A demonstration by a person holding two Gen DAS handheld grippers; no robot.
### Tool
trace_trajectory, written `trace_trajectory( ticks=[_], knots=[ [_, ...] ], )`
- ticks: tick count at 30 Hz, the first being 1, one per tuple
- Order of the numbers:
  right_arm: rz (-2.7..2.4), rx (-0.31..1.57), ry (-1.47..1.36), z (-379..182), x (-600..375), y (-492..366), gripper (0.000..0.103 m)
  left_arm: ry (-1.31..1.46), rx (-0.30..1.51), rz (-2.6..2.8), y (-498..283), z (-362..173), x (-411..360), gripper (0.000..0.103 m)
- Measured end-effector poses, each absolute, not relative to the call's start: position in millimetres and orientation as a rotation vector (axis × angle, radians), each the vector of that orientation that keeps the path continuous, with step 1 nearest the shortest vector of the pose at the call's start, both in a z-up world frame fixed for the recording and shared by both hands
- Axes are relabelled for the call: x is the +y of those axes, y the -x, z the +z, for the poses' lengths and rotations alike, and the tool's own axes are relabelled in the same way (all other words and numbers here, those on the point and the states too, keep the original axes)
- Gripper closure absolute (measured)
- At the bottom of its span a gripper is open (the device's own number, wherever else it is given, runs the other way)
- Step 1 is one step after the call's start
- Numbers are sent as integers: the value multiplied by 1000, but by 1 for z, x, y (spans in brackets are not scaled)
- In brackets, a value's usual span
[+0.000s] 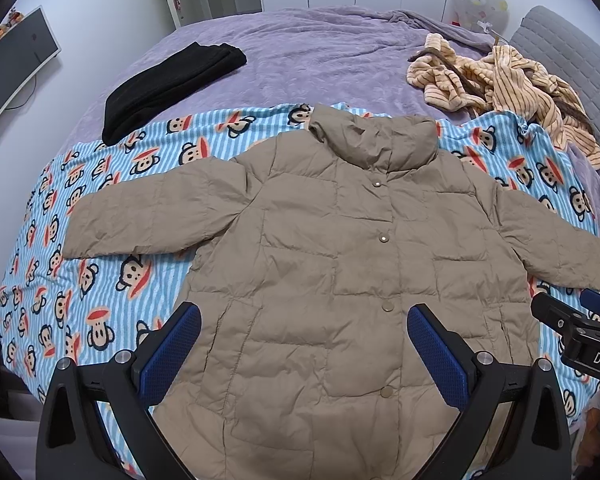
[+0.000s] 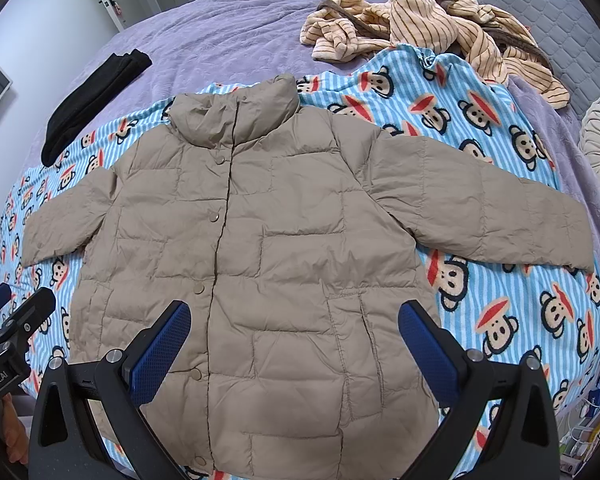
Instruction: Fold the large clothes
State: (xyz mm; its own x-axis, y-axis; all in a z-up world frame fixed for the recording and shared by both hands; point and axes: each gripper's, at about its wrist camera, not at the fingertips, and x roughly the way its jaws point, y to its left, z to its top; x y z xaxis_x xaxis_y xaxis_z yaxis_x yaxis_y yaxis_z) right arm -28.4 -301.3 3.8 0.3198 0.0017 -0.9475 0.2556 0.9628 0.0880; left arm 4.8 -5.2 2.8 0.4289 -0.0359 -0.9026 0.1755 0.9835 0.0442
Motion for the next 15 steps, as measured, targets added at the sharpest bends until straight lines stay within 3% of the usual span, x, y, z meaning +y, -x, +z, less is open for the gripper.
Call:
trace_trajectory(
  ticks=[15],
  knots=[
    [-170,1239,-237,4,-300,28,0,-138,1121,-133,-5,3,-5,0]
  ],
)
